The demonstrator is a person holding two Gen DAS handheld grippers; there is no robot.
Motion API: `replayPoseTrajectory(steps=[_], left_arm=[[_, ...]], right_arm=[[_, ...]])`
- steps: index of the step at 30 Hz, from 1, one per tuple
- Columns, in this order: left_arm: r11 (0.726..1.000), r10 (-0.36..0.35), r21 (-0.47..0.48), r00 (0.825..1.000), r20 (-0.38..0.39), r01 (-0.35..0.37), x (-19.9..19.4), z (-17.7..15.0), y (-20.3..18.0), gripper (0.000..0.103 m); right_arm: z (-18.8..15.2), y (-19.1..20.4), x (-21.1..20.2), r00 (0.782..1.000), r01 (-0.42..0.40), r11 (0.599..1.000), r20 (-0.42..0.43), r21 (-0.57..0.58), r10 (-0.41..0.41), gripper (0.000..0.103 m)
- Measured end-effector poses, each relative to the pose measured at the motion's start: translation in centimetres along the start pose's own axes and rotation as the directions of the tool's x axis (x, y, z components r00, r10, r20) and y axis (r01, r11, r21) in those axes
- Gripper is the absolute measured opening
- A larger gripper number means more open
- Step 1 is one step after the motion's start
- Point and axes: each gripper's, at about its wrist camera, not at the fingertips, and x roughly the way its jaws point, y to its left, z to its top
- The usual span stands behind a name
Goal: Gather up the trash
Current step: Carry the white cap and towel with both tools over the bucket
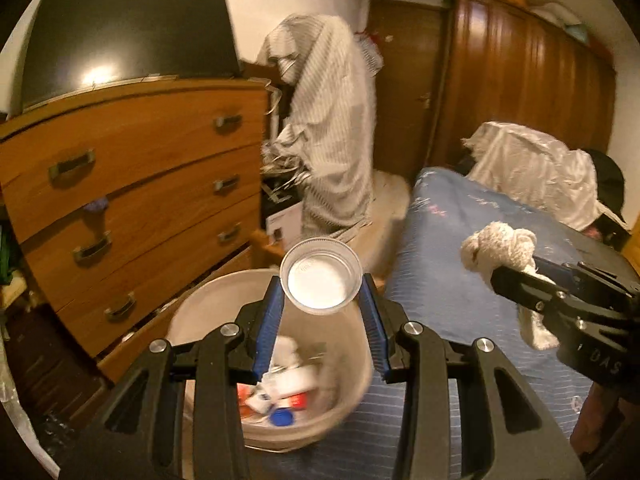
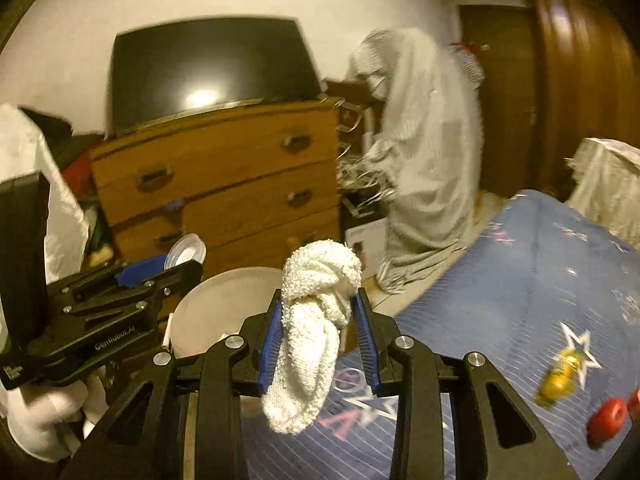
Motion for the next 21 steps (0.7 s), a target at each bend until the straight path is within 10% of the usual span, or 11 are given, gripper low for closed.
replayPoseTrajectory(steps=[5,12,21], left_arm=[[1.000,0.011,-0.020,0.993,-0.118,-0.014,3.7,-0.2,4.0,0.037],[1.000,0.011,-0.019,0.966,-0.258,-0.016,9.1,-1.3,7.7,0.037],[1.000,0.012,-0.013,0.950,-0.314,-0.017,12.0,-2.3,9.4,0.037]], right_arm=[[1.7,2.3,7.9,0.987,-0.062,0.998,-0.148,-0.025,0.058,0.035],[1.9,3.9,17.5,0.913,-0.137,0.990,-0.392,-0.032,0.114,0.035],[1.0,3.1,21.0,0.890,-0.145,0.989,-0.442,-0.033,0.116,0.035]])
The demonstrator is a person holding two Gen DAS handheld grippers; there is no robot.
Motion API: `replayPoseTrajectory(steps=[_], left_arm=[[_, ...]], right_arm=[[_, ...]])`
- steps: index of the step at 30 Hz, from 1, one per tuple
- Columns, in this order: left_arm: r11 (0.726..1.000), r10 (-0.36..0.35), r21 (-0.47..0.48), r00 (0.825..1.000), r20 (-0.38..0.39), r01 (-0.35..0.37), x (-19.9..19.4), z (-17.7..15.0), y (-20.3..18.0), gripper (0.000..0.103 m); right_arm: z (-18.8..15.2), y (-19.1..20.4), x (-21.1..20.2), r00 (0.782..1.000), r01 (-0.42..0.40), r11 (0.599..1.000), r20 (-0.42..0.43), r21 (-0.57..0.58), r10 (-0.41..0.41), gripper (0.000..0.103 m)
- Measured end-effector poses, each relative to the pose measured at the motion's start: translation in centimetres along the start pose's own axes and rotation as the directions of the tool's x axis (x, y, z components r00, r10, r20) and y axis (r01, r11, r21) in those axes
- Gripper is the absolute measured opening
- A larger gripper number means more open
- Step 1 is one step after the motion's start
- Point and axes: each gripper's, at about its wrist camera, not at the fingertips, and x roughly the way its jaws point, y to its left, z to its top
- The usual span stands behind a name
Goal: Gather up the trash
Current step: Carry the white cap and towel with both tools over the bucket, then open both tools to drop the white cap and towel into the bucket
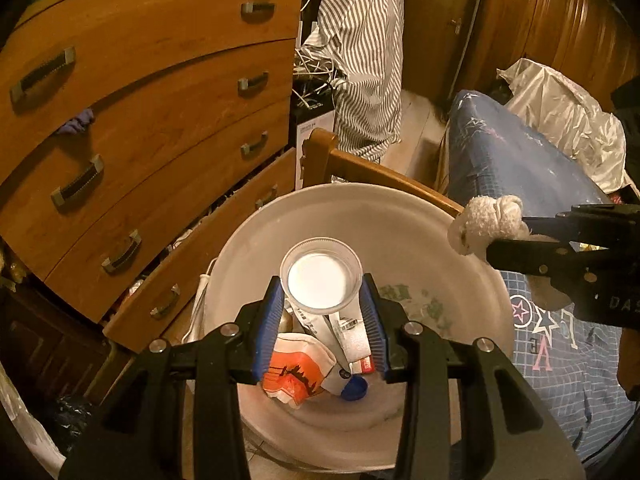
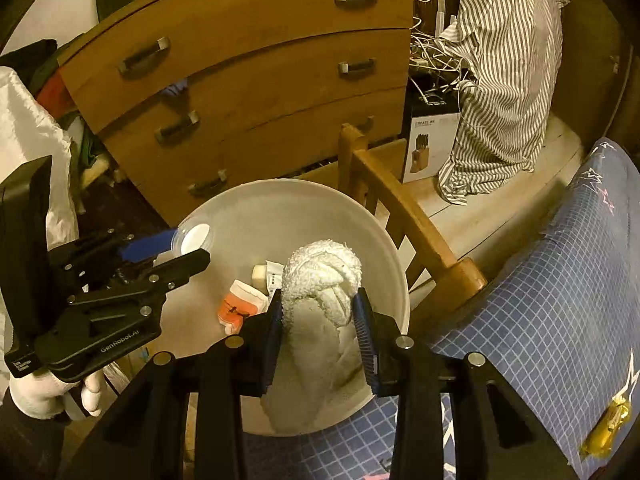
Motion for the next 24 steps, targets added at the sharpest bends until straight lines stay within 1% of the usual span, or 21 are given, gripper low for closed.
replayPoseTrajectory(steps=[7,9,10,11,12,14,17,18,19,20,21,22,23,24], left_arm=[[1.000,0.002,0.003,1.000,-0.002,-0.002,0.6,0.4,0.0,0.038],[1.000,0.010,0.002,1.000,0.001,-0.010,0.7,0.6,-0.1,0.039],[1.000,0.020,-0.005,1.000,-0.001,-0.020,0.7,0.7,0.0,0.045],[1.000,0.026,-0.013,1.000,0.005,-0.026,0.6,0.7,0.1,0.048],[0.999,0.031,-0.019,0.999,0.011,-0.030,0.4,0.8,0.1,0.052],[0.999,0.034,-0.036,0.999,0.025,-0.033,-0.1,0.9,0.2,0.054],[0.997,0.047,-0.062,0.997,0.058,-0.043,-1.6,0.8,0.0,0.062],[0.997,0.048,-0.068,0.996,0.073,-0.043,-2.2,0.6,-0.1,0.066],[0.996,0.061,-0.071,0.993,0.100,-0.054,-3.3,0.3,-0.3,0.073],[0.995,0.080,-0.075,0.990,0.120,-0.071,-4.2,0.0,-0.5,0.078],[0.992,0.109,-0.085,0.982,0.154,-0.097,-5.6,-0.6,-0.7,0.088],[0.989,0.131,-0.097,0.974,0.186,-0.115,-7.1,-1.3,-1.0,0.096],[0.986,0.149,-0.108,0.965,0.215,-0.129,-8.3,-1.8,-1.2,0.097],[0.983,0.169,-0.117,0.954,0.248,-0.144,-9.6,-2.6,-1.5,0.097]], right_arm=[[-0.8,-0.9,0.0,1.000,-0.011,1.000,-0.007,-0.002,0.011,0.036],[-1.0,-1.1,0.0,1.000,-0.016,1.000,-0.003,0.003,0.016,0.041],[-1.1,-1.3,-0.2,1.000,-0.017,1.000,0.006,0.010,0.017,0.051],[-1.2,-1.4,-0.4,1.000,-0.018,1.000,0.015,0.015,0.018,0.060],[-1.4,-1.7,-0.9,0.999,-0.022,0.999,0.032,0.024,0.021,0.061],[-1.7,-2.1,-1.6,0.998,-0.032,0.999,0.053,0.035,0.031,0.061],[-2.7,-2.4,-3.9,0.992,-0.059,0.997,0.116,0.050,0.053,0.061],[-3.3,-2.4,-5.0,0.987,-0.072,0.996,0.147,0.050,0.064,0.061],[-3.9,-2.2,-6.2,0.981,-0.085,0.995,0.180,0.047,0.075,0.061],[-5.0,-2.1,-7.6,0.971,-0.098,0.994,0.221,0.045,0.086,0.062],[-5.8,-1.8,-8.7,0.964,-0.100,0.994,0.251,0.041,0.087,0.064],[-7.3,-1.4,-10.3,0.952,-0.087,0.996,0.298,0.027,0.075,0.068],[-8.9,-1.0,-11.7,0.939,-0.060,0.998,0.340,0.014,0.051,0.072],[-10.0,-0.7,-12.5,0.931,-0.052,0.999,0.363,0.008,0.046,0.074]])
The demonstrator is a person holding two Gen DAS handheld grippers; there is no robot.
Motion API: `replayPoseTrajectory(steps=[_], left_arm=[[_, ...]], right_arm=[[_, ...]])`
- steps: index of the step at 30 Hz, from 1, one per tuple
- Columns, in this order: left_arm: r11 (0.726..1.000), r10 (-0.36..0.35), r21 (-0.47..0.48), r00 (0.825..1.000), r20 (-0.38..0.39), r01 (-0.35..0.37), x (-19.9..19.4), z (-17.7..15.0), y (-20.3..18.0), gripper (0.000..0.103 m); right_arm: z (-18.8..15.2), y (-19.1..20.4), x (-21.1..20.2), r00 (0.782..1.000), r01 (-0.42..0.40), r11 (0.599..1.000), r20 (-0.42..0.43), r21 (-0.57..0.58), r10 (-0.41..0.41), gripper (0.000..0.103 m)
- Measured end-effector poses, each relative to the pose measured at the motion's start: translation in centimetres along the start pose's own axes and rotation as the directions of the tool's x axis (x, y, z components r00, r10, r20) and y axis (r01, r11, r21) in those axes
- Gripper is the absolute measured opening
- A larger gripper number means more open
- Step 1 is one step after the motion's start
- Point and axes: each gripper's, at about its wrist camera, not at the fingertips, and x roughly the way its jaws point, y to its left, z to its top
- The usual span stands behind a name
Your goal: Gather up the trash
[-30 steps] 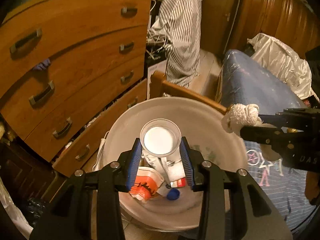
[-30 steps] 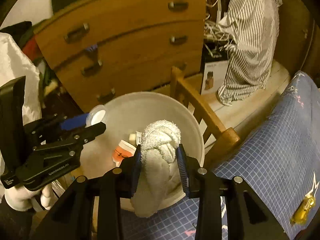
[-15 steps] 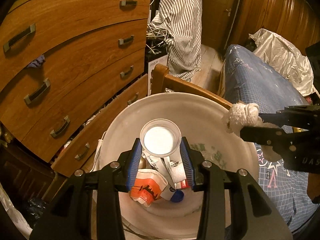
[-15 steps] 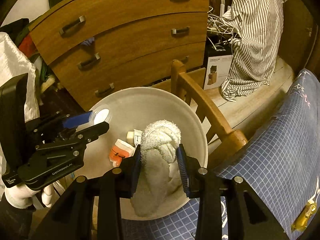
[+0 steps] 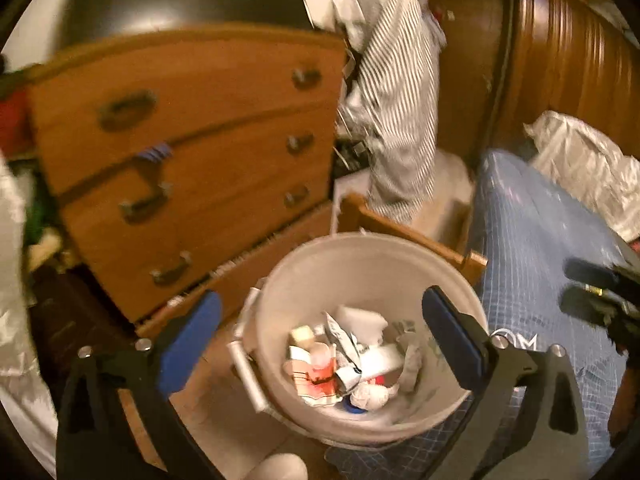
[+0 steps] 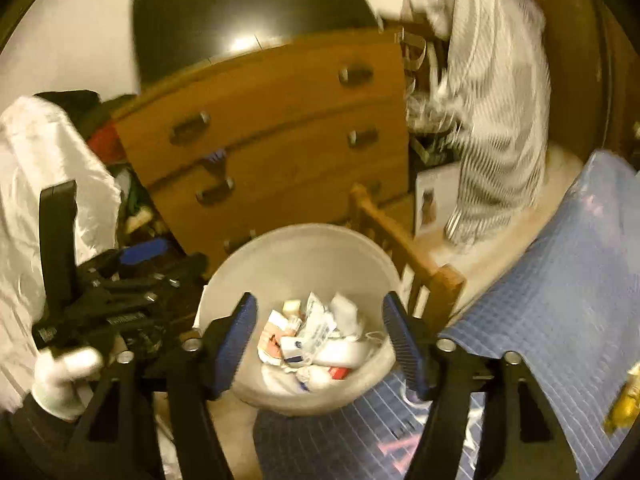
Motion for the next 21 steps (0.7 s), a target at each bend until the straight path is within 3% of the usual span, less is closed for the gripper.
replayPoseTrajectory(steps=[5,10,21], left_arm=[[1.000,-0.016,-0.015,0.991,0.131,0.018,-6.0,-2.9,-1.1,0.097],[0.999,-0.021,-0.034,0.991,0.135,0.026,-9.0,-5.3,-2.0,0.097],[1.000,-0.009,0.014,0.982,0.191,0.006,-12.3,-7.3,-4.1,0.097]], right_arm=[[-4.5,1.5,-5.7,0.993,0.044,0.999,0.108,-0.027,-0.041,0.082],[-8.0,2.8,-10.2,0.979,0.070,0.997,0.196,-0.042,-0.060,0.086],[-9.6,2.0,-12.9,0.978,0.032,0.999,0.207,0.009,-0.033,0.087]])
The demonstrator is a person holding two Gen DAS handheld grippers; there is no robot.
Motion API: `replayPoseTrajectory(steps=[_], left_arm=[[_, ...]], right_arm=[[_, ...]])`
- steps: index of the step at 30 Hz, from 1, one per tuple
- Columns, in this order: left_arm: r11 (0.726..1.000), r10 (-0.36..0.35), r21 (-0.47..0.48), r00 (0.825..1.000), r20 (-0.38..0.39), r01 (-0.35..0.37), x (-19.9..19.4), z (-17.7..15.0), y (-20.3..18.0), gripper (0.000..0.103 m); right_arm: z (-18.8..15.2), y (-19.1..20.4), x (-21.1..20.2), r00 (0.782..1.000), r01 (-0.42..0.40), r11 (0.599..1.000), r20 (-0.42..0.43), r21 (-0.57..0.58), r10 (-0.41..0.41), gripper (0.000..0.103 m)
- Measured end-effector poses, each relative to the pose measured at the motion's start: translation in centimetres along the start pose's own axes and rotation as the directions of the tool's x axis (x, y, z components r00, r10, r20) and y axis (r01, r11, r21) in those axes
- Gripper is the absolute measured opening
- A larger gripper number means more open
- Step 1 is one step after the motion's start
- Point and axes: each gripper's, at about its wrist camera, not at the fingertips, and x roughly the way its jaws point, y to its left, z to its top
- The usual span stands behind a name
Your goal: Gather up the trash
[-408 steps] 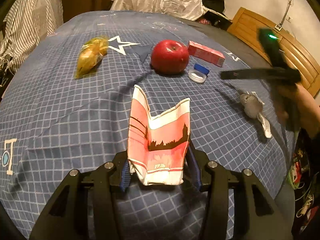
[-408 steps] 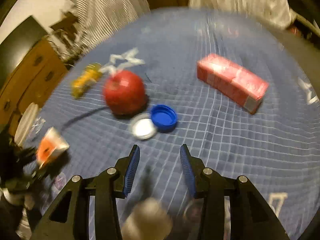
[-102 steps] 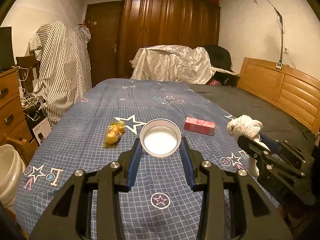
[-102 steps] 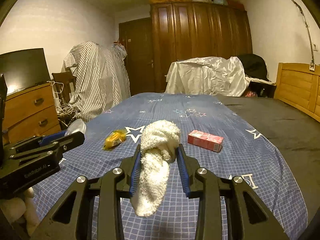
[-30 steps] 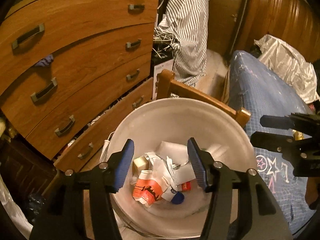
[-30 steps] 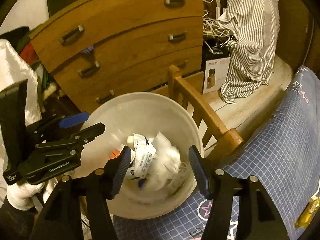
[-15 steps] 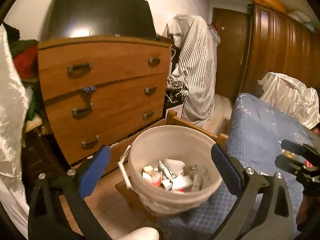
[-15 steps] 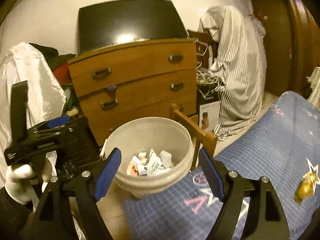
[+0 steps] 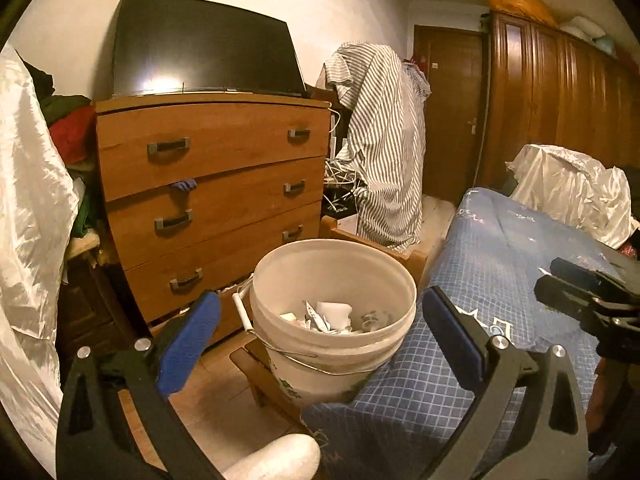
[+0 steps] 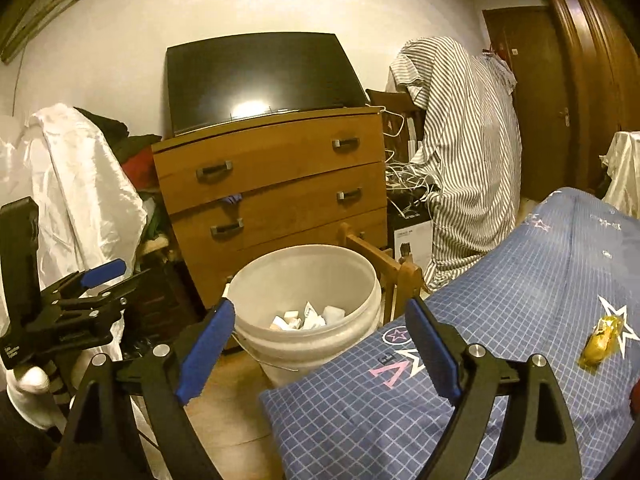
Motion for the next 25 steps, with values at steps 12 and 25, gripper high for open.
replayPoseTrajectory(steps=[12,25], left_arm=[[1.000,-0.013,0.008,1.000,-0.003,0.013,-0.5,-0.4,-0.3,0.097],[1.000,0.013,-0.016,0.997,-0.075,-0.014,1.4,-0.5,0.2,0.097]], right_arm=[[1.0,0.4,1.3,1.000,-0.008,1.000,-0.012,-0.003,0.008,0.087],[0.6,0.3,2.0,0.999,-0.010,1.000,-0.039,-0.008,0.010,0.090]])
